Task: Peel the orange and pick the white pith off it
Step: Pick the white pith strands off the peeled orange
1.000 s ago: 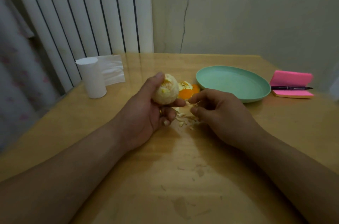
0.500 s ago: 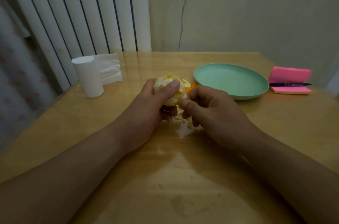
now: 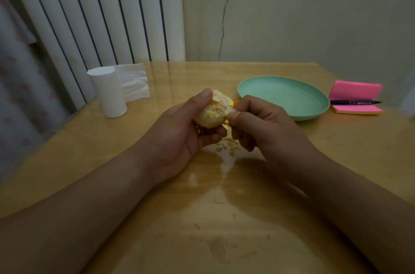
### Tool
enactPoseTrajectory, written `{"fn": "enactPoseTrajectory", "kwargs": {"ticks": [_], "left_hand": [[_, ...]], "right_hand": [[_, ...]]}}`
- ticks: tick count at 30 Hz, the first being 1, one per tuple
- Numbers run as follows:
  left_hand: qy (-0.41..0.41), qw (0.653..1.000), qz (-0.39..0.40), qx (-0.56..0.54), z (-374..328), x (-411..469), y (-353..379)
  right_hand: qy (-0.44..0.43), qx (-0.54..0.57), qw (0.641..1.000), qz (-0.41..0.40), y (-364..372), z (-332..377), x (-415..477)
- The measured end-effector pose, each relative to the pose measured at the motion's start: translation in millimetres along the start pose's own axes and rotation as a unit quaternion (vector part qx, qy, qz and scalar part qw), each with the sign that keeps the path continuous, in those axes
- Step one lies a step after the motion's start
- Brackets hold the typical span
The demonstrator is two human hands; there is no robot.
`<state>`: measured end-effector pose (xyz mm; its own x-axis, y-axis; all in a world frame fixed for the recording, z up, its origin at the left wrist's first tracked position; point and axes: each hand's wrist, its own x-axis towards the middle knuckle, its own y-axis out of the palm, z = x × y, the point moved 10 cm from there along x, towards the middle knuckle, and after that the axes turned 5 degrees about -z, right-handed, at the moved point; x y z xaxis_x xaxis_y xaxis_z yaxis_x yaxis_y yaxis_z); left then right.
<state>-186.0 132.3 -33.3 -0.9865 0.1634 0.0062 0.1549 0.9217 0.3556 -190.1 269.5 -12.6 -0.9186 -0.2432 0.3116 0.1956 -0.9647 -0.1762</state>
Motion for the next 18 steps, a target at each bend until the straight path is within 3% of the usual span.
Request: {"fn": "enactPoseTrajectory", "kwargs": {"ticks": [13,18], "left_hand": [[-0.027,0.998,-0.005,-0.05,-3,1,-5],[-0.032,0.995,-0.034,-0.086,-2,5,-14]], "right_hand": [[0.047,-0.056,0.997,-0.021,-18,-18,7],[-0.016,-0.235,0.971,-0.029,-23,-13,9]]}}
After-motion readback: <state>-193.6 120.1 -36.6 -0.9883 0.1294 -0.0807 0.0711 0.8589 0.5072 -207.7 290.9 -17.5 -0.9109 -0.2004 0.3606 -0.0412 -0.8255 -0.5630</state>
